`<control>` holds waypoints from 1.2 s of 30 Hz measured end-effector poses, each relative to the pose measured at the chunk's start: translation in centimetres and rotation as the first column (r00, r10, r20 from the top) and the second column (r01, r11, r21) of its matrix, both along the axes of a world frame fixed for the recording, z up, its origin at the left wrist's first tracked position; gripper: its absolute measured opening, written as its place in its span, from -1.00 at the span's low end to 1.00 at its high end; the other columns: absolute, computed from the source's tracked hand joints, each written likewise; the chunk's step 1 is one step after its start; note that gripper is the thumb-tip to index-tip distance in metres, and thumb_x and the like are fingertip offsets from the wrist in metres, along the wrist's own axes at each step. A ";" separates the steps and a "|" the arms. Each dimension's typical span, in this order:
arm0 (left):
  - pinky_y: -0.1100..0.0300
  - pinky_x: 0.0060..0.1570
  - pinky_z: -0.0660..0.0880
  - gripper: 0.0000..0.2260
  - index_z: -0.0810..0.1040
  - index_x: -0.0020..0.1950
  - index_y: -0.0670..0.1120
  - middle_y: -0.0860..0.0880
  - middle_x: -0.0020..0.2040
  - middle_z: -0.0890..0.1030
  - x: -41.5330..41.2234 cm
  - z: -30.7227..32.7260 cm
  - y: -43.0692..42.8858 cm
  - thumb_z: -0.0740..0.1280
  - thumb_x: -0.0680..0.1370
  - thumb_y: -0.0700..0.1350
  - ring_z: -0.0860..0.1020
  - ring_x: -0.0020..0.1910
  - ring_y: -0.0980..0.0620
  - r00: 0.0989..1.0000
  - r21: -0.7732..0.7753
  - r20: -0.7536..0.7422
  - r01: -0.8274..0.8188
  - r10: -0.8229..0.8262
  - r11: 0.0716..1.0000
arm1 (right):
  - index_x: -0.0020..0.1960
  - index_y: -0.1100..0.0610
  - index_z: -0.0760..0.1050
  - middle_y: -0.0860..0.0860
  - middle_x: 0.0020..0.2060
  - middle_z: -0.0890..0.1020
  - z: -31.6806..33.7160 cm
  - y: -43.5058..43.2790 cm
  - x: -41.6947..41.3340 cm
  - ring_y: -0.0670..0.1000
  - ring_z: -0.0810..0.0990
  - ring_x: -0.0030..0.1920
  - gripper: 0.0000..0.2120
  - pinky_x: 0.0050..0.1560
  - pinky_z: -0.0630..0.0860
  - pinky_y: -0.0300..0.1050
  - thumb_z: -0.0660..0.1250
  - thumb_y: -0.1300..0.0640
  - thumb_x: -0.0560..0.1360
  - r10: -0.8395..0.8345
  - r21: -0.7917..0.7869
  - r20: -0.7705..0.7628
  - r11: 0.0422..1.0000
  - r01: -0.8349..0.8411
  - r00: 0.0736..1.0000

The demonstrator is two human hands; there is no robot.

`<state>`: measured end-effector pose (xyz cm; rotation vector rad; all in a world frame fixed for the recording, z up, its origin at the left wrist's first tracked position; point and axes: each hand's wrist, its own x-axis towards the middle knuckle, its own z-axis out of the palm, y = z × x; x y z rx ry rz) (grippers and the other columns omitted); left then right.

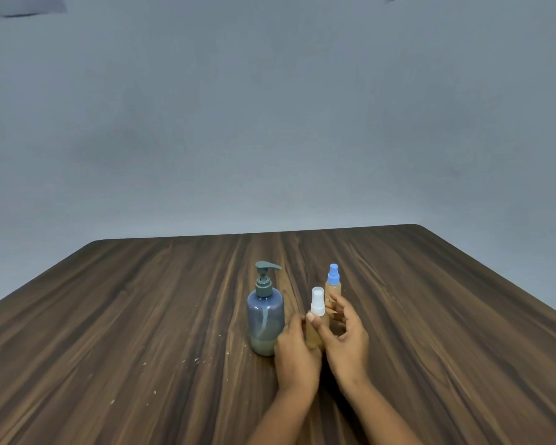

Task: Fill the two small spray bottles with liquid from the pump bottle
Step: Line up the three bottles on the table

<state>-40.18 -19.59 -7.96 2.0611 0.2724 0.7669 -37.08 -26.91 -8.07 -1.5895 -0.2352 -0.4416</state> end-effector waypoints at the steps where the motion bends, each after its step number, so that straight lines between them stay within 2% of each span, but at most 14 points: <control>1: 0.18 -0.26 0.47 -0.95 0.50 -0.07 -0.03 0.04 -0.24 0.60 -0.3 0.2 0.1 0.33 0.49 -0.15 0.58 -0.25 0.04 1.000 0.011 -0.001 0.027 -0.027 1.000 | 0.20 -0.07 0.49 -0.12 0.03 0.61 -0.2 -0.3 -0.1 -0.03 0.57 0.11 -0.50 0.15 0.52 -0.03 0.58 0.07 0.31 -0.002 0.002 -0.014 1.000 0.002 1.000; 3: 0.21 -0.19 0.52 -0.79 0.53 0.03 -0.03 0.08 -0.18 0.62 -0.9 0.3 0.3 0.38 0.42 -0.21 0.60 -0.19 0.11 0.996 0.019 0.002 0.085 -0.085 0.996 | 0.20 -0.01 0.50 -0.07 0.06 0.60 -0.4 -0.9 -0.4 -0.02 0.57 0.11 -0.48 0.18 0.52 -0.01 0.58 0.17 0.30 0.009 -0.025 -0.043 1.000 -0.010 0.999; 5: 0.19 -0.13 0.54 -0.70 0.54 0.05 -0.03 0.10 -0.14 0.63 -2.0 0.3 0.6 0.42 0.36 -0.24 0.60 -0.15 0.14 0.997 0.020 0.024 0.076 -0.076 0.997 | 0.22 0.05 0.51 -0.09 0.04 0.58 -0.6 -1.4 -0.6 -0.02 0.57 0.11 -0.45 0.17 0.52 -0.02 0.59 0.17 0.28 0.041 -0.102 -0.079 0.994 -0.049 0.996; 8: 0.09 -0.26 0.54 -0.64 0.55 0.01 -0.02 0.10 -0.09 0.55 -3.7 0.1 1.4 0.52 0.28 -0.26 0.55 -0.30 0.12 0.981 0.012 0.145 -0.132 0.129 0.991 | 0.18 0.08 0.53 -0.16 -0.04 0.50 -0.7 -1.6 -0.7 0.02 0.54 0.10 -0.51 0.01 0.49 -0.20 0.58 0.16 0.29 0.027 -0.248 -0.100 0.968 -0.051 0.995; 10: 0.01 -0.29 0.54 -0.54 0.50 0.04 -0.05 0.05 -0.01 0.44 -4.2 0.1 2.4 0.56 0.23 -0.27 0.54 -0.26 -0.02 0.939 -0.037 0.199 -0.279 0.281 0.959 | 0.14 0.12 0.57 -0.10 -0.02 0.47 -0.5 -1.6 -0.6 0.05 0.48 0.12 -0.55 -0.02 0.40 -0.24 0.58 0.13 0.29 -0.048 -0.350 -0.068 0.936 0.021 0.996; 12: -0.04 -0.15 0.51 -0.44 0.47 0.11 -0.13 -0.07 0.07 0.42 -4.0 0.2 3.5 0.58 0.18 -0.27 0.52 -0.08 -0.19 0.919 -0.100 0.140 -0.356 0.368 0.929 | 0.12 0.10 0.60 -0.04 0.11 0.44 -0.3 -1.6 -0.6 0.03 0.37 0.17 -0.56 0.10 0.37 -0.17 0.59 0.04 0.28 -0.126 -0.457 -0.047 0.885 0.091 0.991; 15: -0.10 0.00 0.48 -0.35 0.42 0.20 -0.15 -0.16 0.18 0.40 -3.1 0.5 4.8 0.60 0.18 -0.20 0.47 0.09 -0.23 0.941 -0.143 0.003 -0.334 0.338 0.932 | 0.10 0.04 0.61 0.02 0.35 0.35 0.1 -1.6 -0.4 0.09 0.24 0.34 -0.56 0.27 0.33 -0.04 0.57 -0.05 0.27 -0.172 -0.542 -0.072 0.834 0.107 0.982; 19: -0.11 0.03 0.49 -0.32 0.38 0.25 -0.12 -0.12 0.25 0.38 -2.3 0.5 5.4 0.60 0.21 -0.16 0.47 0.15 -0.18 0.960 -0.164 -0.032 -0.279 0.278 0.946 | 0.14 0.00 0.58 0.07 0.51 0.16 0.8 -1.4 0.4 0.13 0.06 0.48 -0.56 0.37 0.24 0.03 0.55 -0.07 0.30 -0.139 -0.569 -0.124 0.821 0.045 0.982; 23: -0.06 0.11 0.49 -0.25 0.35 0.35 -0.10 -0.09 0.31 0.38 -1.7 0.5 5.7 0.59 0.24 -0.16 0.46 0.22 -0.12 0.979 -0.192 -0.047 -0.206 0.200 0.960 | 0.17 0.02 0.57 0.13 0.55 0.00 0.7 -1.3 1.9 0.15 -0.02 0.54 -0.56 0.46 0.14 0.06 0.55 -0.01 0.32 -0.056 -0.540 -0.144 0.841 -0.031 0.988; 25: 0.00 0.10 0.49 -0.30 0.39 0.32 -0.11 -0.08 0.27 0.44 -1.6 0.5 5.7 0.59 0.24 -0.16 0.48 0.20 -0.10 0.981 -0.192 -0.038 -0.193 0.189 0.962 | 0.15 0.06 0.58 0.15 0.54 0.04 0.6 -1.2 2.7 0.12 0.04 0.54 -0.56 0.45 0.21 0.01 0.56 0.02 0.31 -0.029 -0.521 -0.137 0.853 -0.046 0.990; 27: 0.06 0.08 0.49 -0.31 0.42 0.30 -0.10 -0.07 0.25 0.47 -1.5 0.4 5.6 0.60 0.23 -0.13 0.49 0.19 -0.08 0.979 -0.194 -0.035 -0.206 0.203 0.959 | 0.13 0.12 0.59 0.15 0.52 0.17 0.7 -0.9 3.1 0.06 0.12 0.53 -0.58 0.39 0.28 -0.11 0.56 0.06 0.31 -0.031 -0.502 -0.116 0.864 -0.032 0.993; 30: 0.15 0.00 0.47 -0.31 0.43 0.29 -0.08 -0.05 0.23 0.51 -1.4 0.3 5.5 0.61 0.21 -0.11 0.51 0.14 -0.03 0.973 -0.218 -0.032 -0.228 0.227 0.949 | 0.10 0.17 0.59 0.13 0.47 0.29 0.6 -0.4 3.5 0.01 0.24 0.48 -0.64 0.25 0.27 -0.28 0.55 0.13 0.34 -0.065 -0.472 -0.096 0.881 0.012 0.993; 33: 0.11 0.04 0.48 -0.30 0.43 0.29 -0.07 -0.04 0.22 0.53 -1.0 0.4 5.4 0.61 0.20 -0.10 0.53 0.13 -0.02 0.966 -0.227 -0.019 -0.255 0.257 0.940 | 0.14 0.16 0.59 0.11 0.46 0.30 0.3 0.1 3.6 0.03 0.33 0.43 -0.64 0.27 0.31 -0.23 0.53 0.16 0.36 -0.101 -0.448 -0.078 0.892 0.056 0.992; 36: 0.01 0.09 0.50 -0.29 0.43 0.29 -0.07 -0.05 0.23 0.53 -0.4 0.5 5.5 0.62 0.20 -0.10 0.53 0.14 -0.04 0.962 -0.224 -0.010 -0.268 0.273 0.937 | 0.19 0.14 0.57 0.13 0.50 0.24 0.2 0.4 3.8 0.05 0.24 0.49 -0.59 0.33 0.29 -0.16 0.52 0.15 0.37 -0.109 -0.435 -0.085 0.898 0.062 0.990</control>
